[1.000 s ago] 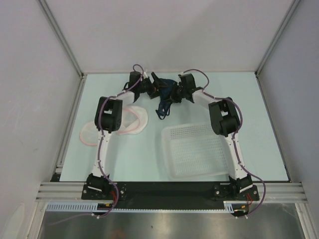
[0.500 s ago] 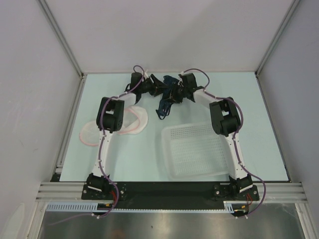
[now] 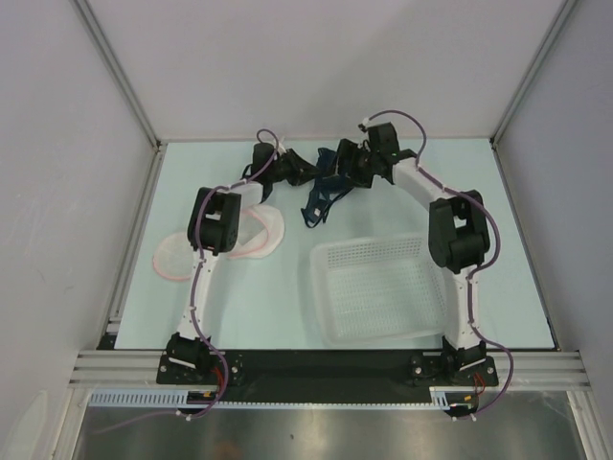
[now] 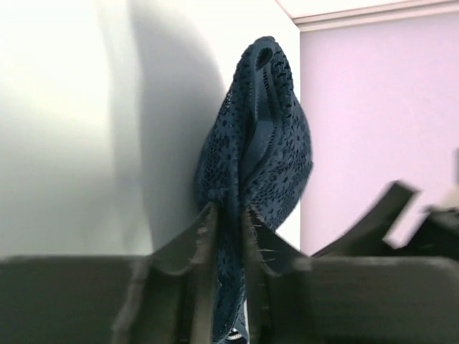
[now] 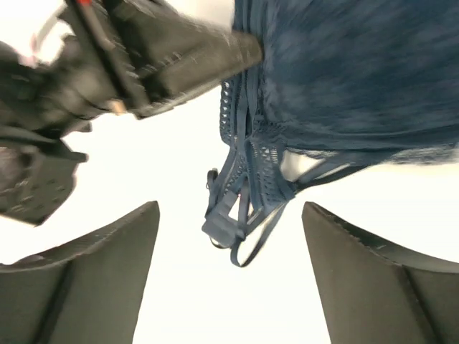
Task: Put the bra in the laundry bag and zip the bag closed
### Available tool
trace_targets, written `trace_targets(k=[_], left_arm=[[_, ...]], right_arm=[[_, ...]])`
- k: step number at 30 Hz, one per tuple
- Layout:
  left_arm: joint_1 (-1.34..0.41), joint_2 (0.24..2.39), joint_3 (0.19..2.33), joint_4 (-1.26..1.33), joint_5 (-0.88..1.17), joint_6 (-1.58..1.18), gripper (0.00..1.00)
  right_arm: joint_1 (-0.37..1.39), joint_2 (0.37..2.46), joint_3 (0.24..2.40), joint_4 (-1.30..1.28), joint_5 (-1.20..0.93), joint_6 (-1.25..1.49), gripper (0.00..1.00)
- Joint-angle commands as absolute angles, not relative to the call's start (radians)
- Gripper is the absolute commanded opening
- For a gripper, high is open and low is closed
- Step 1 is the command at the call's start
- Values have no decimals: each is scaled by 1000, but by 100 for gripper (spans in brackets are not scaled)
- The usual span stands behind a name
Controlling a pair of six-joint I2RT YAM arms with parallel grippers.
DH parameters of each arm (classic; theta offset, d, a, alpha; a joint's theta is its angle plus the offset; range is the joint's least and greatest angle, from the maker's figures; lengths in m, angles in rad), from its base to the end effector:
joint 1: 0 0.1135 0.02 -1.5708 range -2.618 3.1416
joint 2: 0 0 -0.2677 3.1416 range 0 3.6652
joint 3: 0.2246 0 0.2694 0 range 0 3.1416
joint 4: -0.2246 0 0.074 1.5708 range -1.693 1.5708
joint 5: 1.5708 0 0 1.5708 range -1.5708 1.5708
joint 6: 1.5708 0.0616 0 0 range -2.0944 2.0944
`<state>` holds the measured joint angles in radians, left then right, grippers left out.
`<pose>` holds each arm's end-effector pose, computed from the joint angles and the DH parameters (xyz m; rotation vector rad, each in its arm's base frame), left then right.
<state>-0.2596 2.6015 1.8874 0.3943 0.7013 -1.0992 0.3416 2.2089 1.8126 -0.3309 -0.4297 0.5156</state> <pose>0.5719 -0.1930 0.0864 -0.3443 2.1130 -1.5283 0.5021 0.2057 0.1961 -0.0254 2.3977 0.9187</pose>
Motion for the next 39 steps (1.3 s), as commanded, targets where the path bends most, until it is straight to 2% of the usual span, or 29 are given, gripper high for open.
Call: trace_targets(k=[1,2,4,5,13,19,27,31,35,39], left_arm=[[-267,2605,1913,420,703,-1092,14],[-267,2605,1913,428,709,-1094,6],[-265,2603,1913,440,718,-1107,2],[-265,2600,1916,452,730,-1111,0],[-258,2527,1864,636,798,-1239,0],[-238,2438,1786,742,827,-1322,0],[-229,2249,1544,931,824,-1463,0],[-229,2121,1384,1067,811,-1540,0],[-230,1944,1195,1063,795,-1532,0],[-230,1781,1066,1052,773,-1529,0]], right_arm=[[270,2123,1799,-353,-411,449,93],[264,2126,1804,-354,-413,442,94],[246,2135,1807,-351,-454,428,95],[239,2137,1798,-339,-480,423,100],[206,2112,1701,-236,-617,379,100],[169,2048,1571,-115,-677,461,100],[198,1734,1231,199,-605,727,100],[236,1587,1134,210,-581,773,100],[311,1444,1033,291,-558,853,100],[393,1347,1016,238,-453,894,100]])
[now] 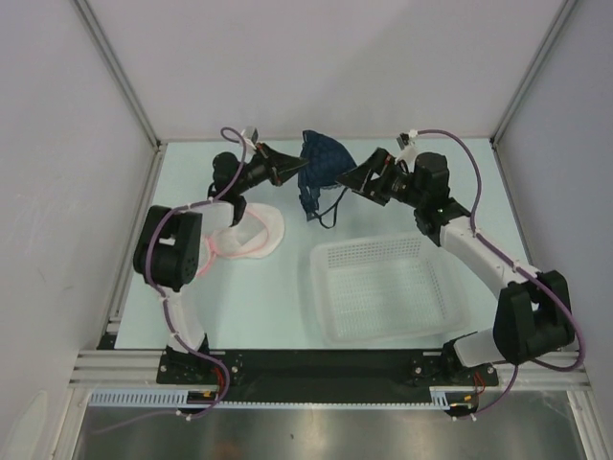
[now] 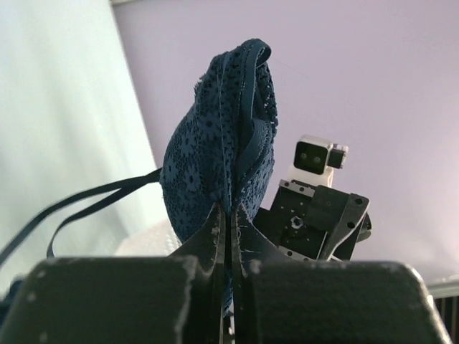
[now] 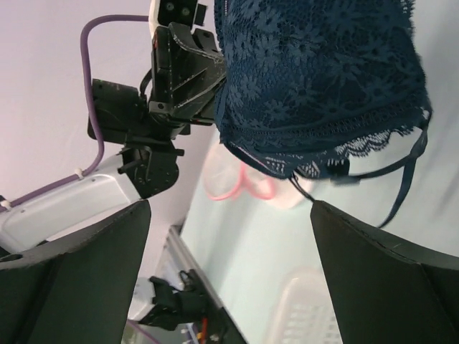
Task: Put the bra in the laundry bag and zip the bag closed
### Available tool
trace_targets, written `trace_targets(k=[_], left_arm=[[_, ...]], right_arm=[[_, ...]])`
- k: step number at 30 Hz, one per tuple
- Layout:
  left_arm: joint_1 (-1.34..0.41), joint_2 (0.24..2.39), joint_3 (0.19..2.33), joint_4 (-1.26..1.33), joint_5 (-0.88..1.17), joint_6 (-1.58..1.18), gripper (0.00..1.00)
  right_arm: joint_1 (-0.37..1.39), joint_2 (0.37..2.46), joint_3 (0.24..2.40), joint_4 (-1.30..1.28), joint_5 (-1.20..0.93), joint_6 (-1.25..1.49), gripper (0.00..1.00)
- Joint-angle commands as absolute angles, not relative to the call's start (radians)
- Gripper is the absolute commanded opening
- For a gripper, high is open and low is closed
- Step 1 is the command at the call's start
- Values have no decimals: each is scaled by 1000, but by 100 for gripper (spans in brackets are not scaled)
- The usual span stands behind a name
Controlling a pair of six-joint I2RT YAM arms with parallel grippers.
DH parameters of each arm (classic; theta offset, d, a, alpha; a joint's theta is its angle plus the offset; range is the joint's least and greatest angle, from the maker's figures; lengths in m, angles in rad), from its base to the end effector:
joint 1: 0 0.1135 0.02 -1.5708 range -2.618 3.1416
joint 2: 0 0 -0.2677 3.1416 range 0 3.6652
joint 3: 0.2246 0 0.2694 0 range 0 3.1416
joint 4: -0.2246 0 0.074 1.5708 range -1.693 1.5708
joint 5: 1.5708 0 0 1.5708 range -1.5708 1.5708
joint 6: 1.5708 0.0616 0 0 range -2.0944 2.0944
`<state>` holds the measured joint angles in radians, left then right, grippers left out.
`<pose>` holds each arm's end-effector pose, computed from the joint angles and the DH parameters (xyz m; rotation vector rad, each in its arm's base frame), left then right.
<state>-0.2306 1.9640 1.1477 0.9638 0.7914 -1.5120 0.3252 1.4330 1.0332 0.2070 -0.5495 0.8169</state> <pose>0.4399 -0.1483 0.2277 -0.3423 1.7837 -1.8899 0.3429 0.1496 0.3075 0.0342 1.9277 1.2815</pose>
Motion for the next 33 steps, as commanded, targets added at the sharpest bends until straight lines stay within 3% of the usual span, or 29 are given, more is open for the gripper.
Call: trace_targets(k=[1,9,29,33], left_arm=[[-230,1752,1033,1037,770,-1526,0],[-235,1473,940,901,764,-1473,0],[-350,1213,792,756,816,-1437,0],[-351,1175,773,701,839,-1413,0]], right_arm=[[412,1329,1017,227,-440,902,100],[587,1180,974,189,-235,982,100],[657,1172,939,500,-292,928,100],[663,1169,911,532,-273,950,83]])
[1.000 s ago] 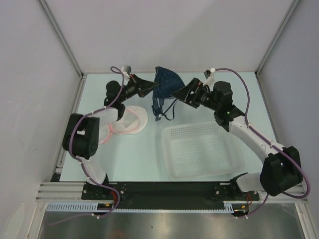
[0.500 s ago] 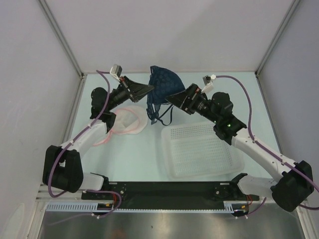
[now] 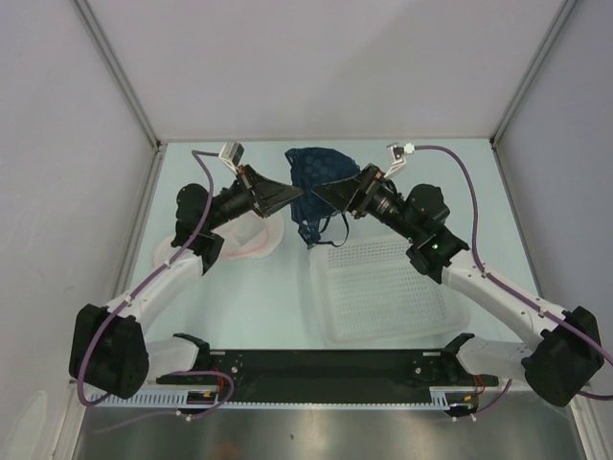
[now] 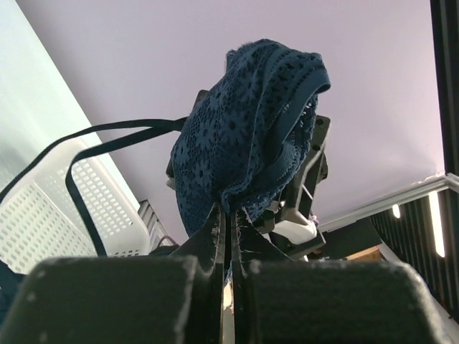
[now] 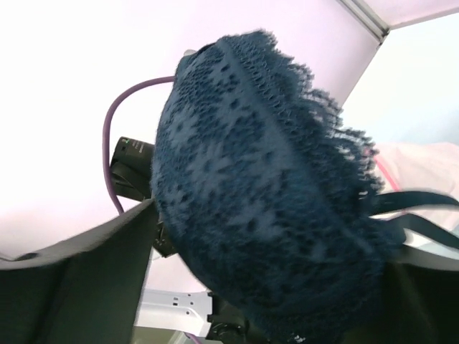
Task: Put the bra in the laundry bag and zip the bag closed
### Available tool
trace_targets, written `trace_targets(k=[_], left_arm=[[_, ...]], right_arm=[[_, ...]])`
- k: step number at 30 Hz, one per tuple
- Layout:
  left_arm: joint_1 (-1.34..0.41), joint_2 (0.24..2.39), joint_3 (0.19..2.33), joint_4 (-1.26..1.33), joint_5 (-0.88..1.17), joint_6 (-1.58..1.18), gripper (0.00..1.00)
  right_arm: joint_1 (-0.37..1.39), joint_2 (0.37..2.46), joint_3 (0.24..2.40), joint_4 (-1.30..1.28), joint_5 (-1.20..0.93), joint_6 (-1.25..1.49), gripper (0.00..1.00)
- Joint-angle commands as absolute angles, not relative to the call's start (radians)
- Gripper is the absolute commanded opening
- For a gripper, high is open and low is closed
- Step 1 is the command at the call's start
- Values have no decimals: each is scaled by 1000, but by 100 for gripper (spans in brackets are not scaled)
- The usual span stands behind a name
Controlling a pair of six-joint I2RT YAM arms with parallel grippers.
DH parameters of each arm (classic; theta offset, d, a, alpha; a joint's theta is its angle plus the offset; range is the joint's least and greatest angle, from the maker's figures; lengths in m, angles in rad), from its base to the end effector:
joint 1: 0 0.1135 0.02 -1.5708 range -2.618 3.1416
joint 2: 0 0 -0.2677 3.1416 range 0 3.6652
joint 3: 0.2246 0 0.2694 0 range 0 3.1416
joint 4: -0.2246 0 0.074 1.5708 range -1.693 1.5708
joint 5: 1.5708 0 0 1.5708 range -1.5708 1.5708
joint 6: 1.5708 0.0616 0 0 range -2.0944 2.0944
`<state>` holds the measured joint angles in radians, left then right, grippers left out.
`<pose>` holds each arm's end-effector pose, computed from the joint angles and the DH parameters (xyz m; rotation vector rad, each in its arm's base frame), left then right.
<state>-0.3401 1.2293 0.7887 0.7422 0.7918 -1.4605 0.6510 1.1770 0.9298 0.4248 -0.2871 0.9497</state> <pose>0.2734 -0.1432 0.3428 -0.0738 1.6827 -1.9393 0.2421 0.2063 0.3781 -0.0345 1.5838 1.4964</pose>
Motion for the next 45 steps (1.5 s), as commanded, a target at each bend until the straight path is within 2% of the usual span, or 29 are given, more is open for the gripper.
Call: trace_targets(k=[1,2,4,5,6,7,9,12,13,14,15,16,20,24,25,28,31,39,45], left_arm=[[-351,1169,778,680,841,-1385,0],[-351,1164,779,658,844,-1370,0],[-351,1152,785,608,845,-1321,11],[-351,1147,791,582,844,-1295,16],[-351,1143,798,522,844,-1261,32],[-351,1122,816,482,839,-1174,40],[-351,1082,831,329,786,-1068,56],[-362,985,845,173,677,-870,65],[-362,965,847,148,658,-798,77],[-368,928,848,99,635,-761,84],[-374,913,851,71,606,-724,97],[-382,896,847,51,586,-663,99],[-486,809,799,35,499,-589,99],[-650,755,767,8,203,-493,100],[-685,746,761,8,46,-477,99],[-804,761,764,8,-194,-437,99],[-902,799,773,8,-334,-426,100],[-1026,917,851,-47,-596,-409,100],[-1029,948,890,-66,-604,-416,97]], right_arm=[[663,1169,907,534,-270,954,79],[666,1170,905,534,-262,960,75],[670,1181,902,551,-264,991,63],[672,1187,900,555,-264,1000,59],[675,1187,902,555,-261,1020,58],[676,1190,902,552,-250,1028,57],[678,1190,910,529,-235,1051,46],[684,1189,919,494,-203,1086,43],[687,1187,922,474,-190,1092,40],[687,1186,926,460,-180,1098,39],[689,1183,931,443,-166,1109,39],[690,1181,930,437,-155,1120,39],[699,1177,951,397,-126,1134,40],[715,1160,957,344,-71,1175,41],[719,1157,957,335,-48,1184,41],[752,1149,983,289,0,1180,41],[782,1147,1009,236,92,1175,41],[862,1157,1054,129,267,1183,43],[922,1155,1066,98,363,1163,45]])
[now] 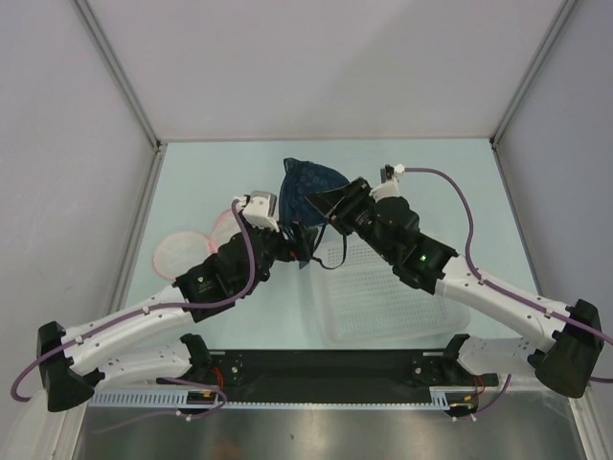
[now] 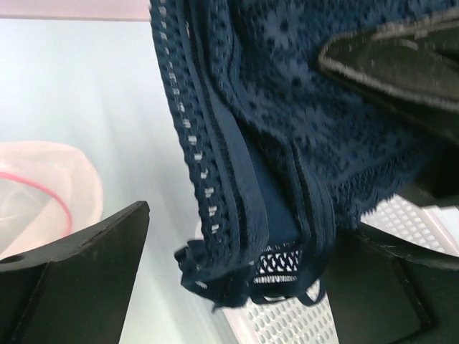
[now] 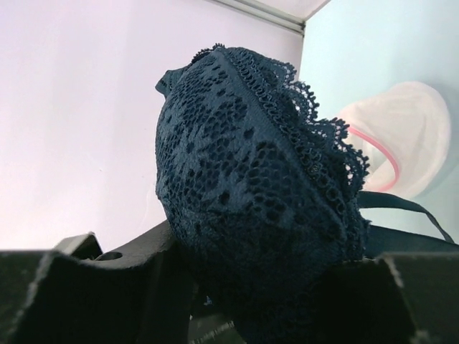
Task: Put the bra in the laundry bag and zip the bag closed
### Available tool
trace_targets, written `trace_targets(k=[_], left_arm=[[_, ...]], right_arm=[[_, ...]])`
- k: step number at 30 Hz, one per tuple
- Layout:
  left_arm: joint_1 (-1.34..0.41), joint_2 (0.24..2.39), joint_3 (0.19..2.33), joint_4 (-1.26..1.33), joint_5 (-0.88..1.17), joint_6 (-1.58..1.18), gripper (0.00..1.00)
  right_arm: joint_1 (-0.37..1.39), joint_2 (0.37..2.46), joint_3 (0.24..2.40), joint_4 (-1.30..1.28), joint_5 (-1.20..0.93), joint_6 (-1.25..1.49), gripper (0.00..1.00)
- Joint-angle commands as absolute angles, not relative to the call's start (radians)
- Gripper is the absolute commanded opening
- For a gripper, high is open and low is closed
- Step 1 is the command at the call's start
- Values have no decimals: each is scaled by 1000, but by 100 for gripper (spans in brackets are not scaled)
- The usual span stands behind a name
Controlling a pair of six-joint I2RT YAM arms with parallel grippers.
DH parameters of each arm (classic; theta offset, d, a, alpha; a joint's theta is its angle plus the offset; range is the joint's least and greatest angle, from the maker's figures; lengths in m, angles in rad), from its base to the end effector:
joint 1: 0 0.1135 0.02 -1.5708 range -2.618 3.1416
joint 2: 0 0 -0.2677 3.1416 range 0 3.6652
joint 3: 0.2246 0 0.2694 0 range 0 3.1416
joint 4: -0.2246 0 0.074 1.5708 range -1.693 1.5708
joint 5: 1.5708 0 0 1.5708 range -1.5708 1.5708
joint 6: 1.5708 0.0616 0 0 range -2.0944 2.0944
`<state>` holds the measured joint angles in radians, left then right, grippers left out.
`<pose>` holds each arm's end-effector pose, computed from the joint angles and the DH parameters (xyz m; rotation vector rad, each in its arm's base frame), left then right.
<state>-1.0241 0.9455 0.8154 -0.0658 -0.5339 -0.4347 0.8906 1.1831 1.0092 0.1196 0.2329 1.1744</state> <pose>0.1599 -0.2025 0.3312 0.1311 1.7721 -0.5952 0.2133 0.2411 0.3677 0.4533 1.7589 1.3598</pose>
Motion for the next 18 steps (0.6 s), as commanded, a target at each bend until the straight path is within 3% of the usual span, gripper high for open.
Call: trace_targets(k=[1,5,6,7,10,11,13,16,18], left_arm=[[-1029,950,893,-64,-598,-419,93],[-1029,957,902,-58,-554,-408,78],[-1029,959,905,-61,-539,-402,72],[-1029,957,905,-64,-517,-403,57],[-1029,940,894,-63,-476,-408,41],[-1029,934,891,-63,-465,-410,33],[-1029,916,877,-58,-439,-407,28],[-1029,878,851,-42,-419,-413,8],[-1029,853,816,-3,-391,-397,5]], right_arm=[[926,1154,1065,101,367,1160,45],[933,1154,1058,123,368,1137,51],[934,1151,1057,123,373,1132,53],[933,1147,1051,126,373,1124,54],[933,1128,1031,143,373,1082,65],[933,1121,1022,153,373,1072,71],[930,1101,1008,153,365,1049,84],[922,1072,973,161,357,1031,99],[895,1066,945,189,318,1028,100]])
